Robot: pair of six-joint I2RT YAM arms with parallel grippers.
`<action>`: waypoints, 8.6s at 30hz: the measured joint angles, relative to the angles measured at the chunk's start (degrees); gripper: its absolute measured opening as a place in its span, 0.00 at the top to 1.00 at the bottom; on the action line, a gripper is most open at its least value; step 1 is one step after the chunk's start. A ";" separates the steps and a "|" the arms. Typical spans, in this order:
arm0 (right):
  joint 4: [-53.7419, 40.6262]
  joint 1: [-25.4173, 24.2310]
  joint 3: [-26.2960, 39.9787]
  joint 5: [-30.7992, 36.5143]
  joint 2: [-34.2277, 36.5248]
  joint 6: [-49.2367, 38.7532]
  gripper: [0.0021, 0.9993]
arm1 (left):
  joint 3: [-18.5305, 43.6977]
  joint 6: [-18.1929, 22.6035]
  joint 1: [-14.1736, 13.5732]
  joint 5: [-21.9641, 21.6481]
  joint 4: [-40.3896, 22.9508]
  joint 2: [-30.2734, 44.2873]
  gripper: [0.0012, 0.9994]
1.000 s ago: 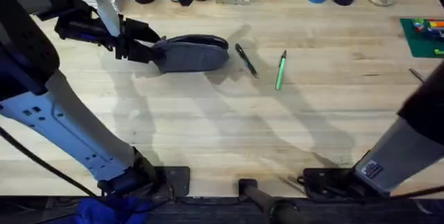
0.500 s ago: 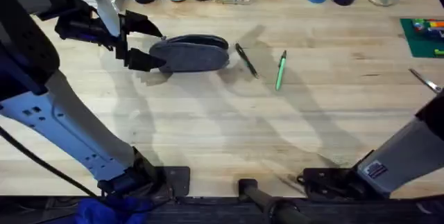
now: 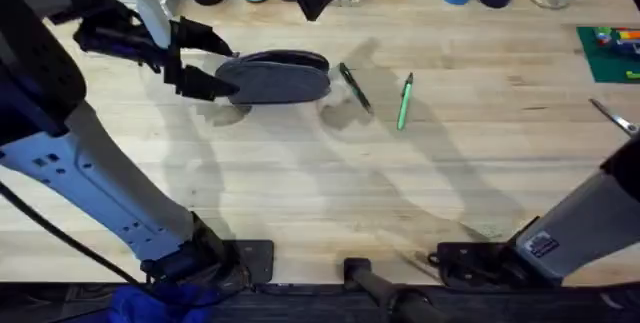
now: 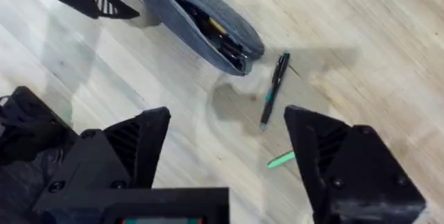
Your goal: Unzip the bag, pick up the pens from the table one at a time and place them inside, then zip the bag closed.
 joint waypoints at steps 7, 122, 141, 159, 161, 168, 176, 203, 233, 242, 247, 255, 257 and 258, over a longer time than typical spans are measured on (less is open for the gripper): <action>-0.04 -1.80 0.00 0.02 -0.04 -0.42 0.00 | 9.97 -10.26 0.00 -3.37 -6.85 0.00 0.00; 6.48 -2.57 0.00 -16.32 16.43 -49.46 0.97 | -2.14 -49.13 0.00 -18.21 -11.16 -46.29 0.00; 7.02 -2.52 0.00 -17.61 23.13 -49.32 0.97 | -2.14 -49.13 0.00 -18.21 -11.16 -46.29 0.00; 8.37 -2.50 0.00 -19.65 28.24 -49.11 0.97 | -2.14 -49.13 0.00 -18.21 -11.16 -46.29 0.00; 8.44 -2.44 0.00 -19.82 28.69 -48.97 0.97 | -2.14 -49.13 0.00 -18.21 -11.16 -46.29 0.00; 8.50 -2.41 0.00 -19.88 28.89 -48.47 0.97 | -2.14 -49.13 0.00 -18.21 -11.16 -46.29 0.00; 8.52 -2.39 0.00 -20.22 29.44 -47.89 0.97 | -2.14 -49.13 0.00 -18.21 -11.16 -46.29 0.00; 8.80 -2.09 0.35 -20.85 29.44 -47.04 0.00 | -2.14 -49.13 0.00 -18.21 -11.16 -46.29 0.00; 5.11 -2.59 0.33 -20.17 20.60 -44.42 0.00 | -2.14 -49.13 0.00 -18.23 -11.16 -46.29 0.00; 1.89 -5.07 0.33 -20.14 11.33 -42.00 0.00 | -2.14 -49.13 0.00 -18.23 -11.16 -46.29 0.00; 1.15 -5.21 0.33 -20.09 8.67 -41.66 0.00 | -2.14 -49.13 0.00 -18.23 -11.16 -46.29 0.00; -0.29 -5.19 0.33 -17.98 4.38 -38.92 0.00 | -2.14 -49.13 0.00 -18.23 -11.16 -46.29 0.00; -0.33 -5.21 0.33 -15.53 2.38 -36.00 0.00 | -2.14 -49.13 0.00 -18.23 -11.16 -46.29 0.00; -0.33 -5.21 0.33 -14.83 1.87 -35.19 0.00 | -2.14 -49.13 0.00 -18.23 -11.16 -46.29 0.00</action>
